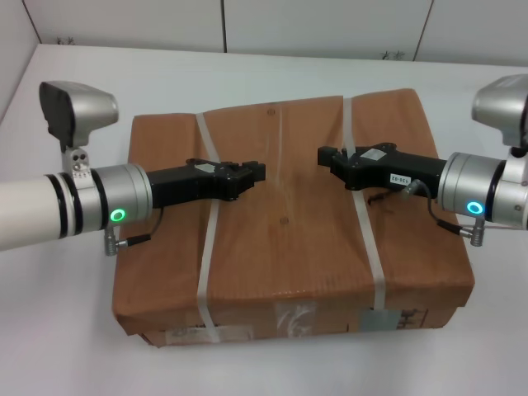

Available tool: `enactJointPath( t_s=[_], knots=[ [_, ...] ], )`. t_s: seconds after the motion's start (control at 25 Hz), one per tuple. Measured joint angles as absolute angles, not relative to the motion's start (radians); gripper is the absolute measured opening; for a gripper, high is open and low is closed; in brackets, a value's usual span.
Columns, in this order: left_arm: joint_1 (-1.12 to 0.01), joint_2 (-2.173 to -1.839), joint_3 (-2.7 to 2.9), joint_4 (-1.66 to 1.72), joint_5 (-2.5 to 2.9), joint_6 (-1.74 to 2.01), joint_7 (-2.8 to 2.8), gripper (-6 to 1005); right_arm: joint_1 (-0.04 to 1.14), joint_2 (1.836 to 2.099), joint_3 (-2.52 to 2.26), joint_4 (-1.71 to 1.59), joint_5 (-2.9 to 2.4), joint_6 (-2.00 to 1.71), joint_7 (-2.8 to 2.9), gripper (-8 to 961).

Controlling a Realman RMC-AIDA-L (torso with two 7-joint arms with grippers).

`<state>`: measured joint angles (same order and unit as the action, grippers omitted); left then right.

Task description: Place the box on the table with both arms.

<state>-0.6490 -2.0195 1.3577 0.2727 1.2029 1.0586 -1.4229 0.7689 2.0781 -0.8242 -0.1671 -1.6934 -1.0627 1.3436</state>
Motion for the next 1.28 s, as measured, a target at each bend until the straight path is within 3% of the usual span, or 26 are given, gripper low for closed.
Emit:
enactJointPath(
  t_s=[1.28],
  knots=[
    [-0.672,-2.034,1.368,0.234,1.235,0.867,-1.374,140,0.809,2.078,-0.898,-0.109,-1.695,-0.891,1.321,22]
  ],
)
